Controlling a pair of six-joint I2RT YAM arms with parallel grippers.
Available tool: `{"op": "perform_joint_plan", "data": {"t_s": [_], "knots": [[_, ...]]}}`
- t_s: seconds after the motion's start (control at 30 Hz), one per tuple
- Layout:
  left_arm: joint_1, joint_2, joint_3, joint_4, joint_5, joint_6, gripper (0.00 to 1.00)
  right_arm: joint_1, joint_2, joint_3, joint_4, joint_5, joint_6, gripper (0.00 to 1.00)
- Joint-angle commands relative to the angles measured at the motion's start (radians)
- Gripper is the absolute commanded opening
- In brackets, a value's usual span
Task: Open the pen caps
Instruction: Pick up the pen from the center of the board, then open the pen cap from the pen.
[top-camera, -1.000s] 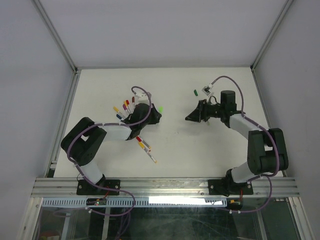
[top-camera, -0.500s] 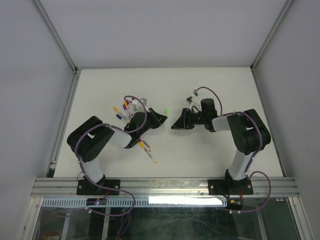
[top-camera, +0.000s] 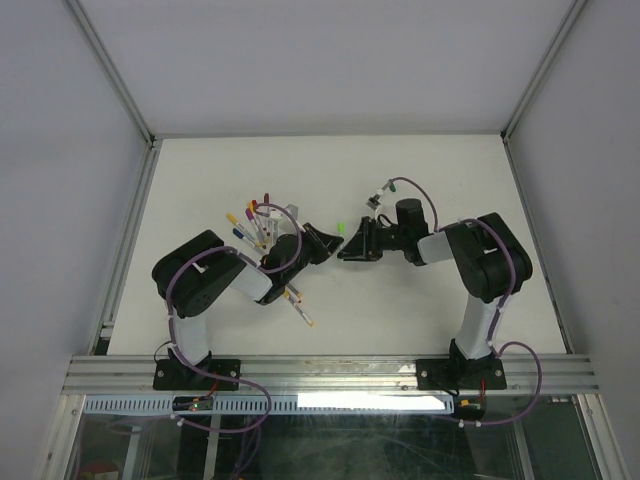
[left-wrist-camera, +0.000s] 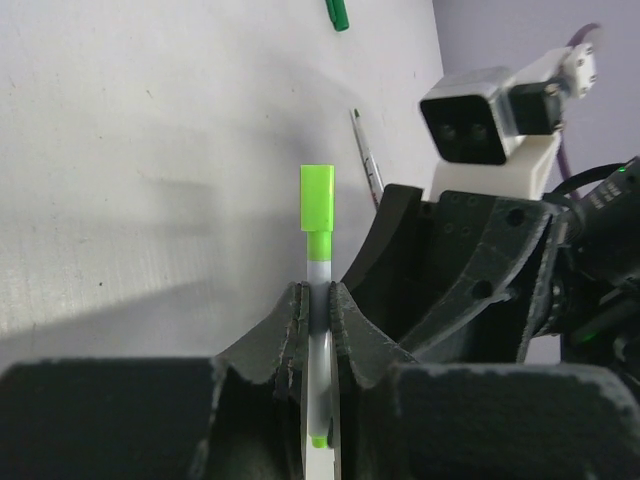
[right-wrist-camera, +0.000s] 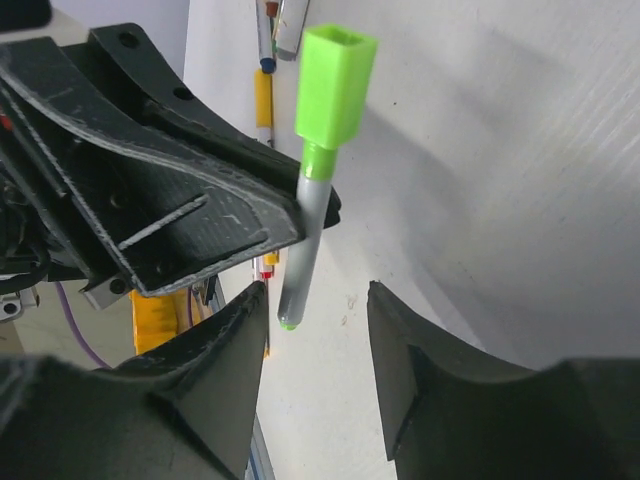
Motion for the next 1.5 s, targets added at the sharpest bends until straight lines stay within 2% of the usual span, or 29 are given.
{"op": "perform_joint_plan", "data": {"t_s": [0.0,0.13,0.17,0.33,0.43,0.53,0.77,0.97,1.0,1.07,1.17,1.27,1.33,1.47], "knots": [[-0.016,-0.005,-0.004,0.107,-0.058,-0.03,0.0,0.018,0.014,0.05,-0.005,-0.026,0.012,0.47],[-0.026,0.001,-0.005,0.118,-0.06,-0.033,0.0,0.02,0.012,0.054,-0.003,-0.026,0.012,0.47],[-0.028,0.004,-0.008,0.124,-0.06,-0.036,0.0,0.021,0.012,0.054,0.002,-0.038,0.017,0.38],[-0.042,0.017,-0.024,0.166,-0.058,-0.051,0.0,0.021,0.007,0.058,0.008,-0.054,0.028,0.23],[-0.047,0.014,-0.046,0.201,-0.066,-0.05,0.02,0.021,0.01,0.062,0.001,-0.062,0.026,0.0],[-0.045,-0.006,-0.082,0.263,-0.075,-0.027,0.09,0.021,0.009,0.072,-0.023,-0.064,0.021,0.0],[-0.046,-0.125,-0.185,0.338,-0.116,0.095,0.54,0.011,-0.024,0.102,-0.082,-0.064,0.021,0.0],[-0.043,-0.295,-0.291,0.396,-0.114,0.346,0.85,0.006,-0.021,0.19,-0.31,-0.064,0.021,0.0],[-0.043,-0.329,-0.307,0.393,-0.116,0.379,0.9,0.006,-0.022,0.209,-0.351,-0.166,-0.183,0.0],[-0.035,-0.403,-0.33,0.36,-0.102,0.426,0.98,0.005,-0.024,0.253,-0.456,-0.194,-0.291,0.0],[0.007,-0.516,-0.347,0.284,0.005,0.441,0.99,0.001,-0.017,0.334,-0.656,-0.217,-0.446,0.0],[0.093,-0.566,-0.36,0.273,0.185,0.365,0.99,-0.008,-0.023,0.362,-0.738,-0.245,-0.521,0.0],[0.149,-0.563,-0.37,0.31,0.29,0.289,0.99,-0.011,-0.037,0.366,-0.765,-0.254,-0.556,0.0],[0.18,-0.516,-0.388,0.422,0.364,0.194,0.99,-0.011,-0.059,0.399,-0.863,-0.249,-0.639,0.0]]}}
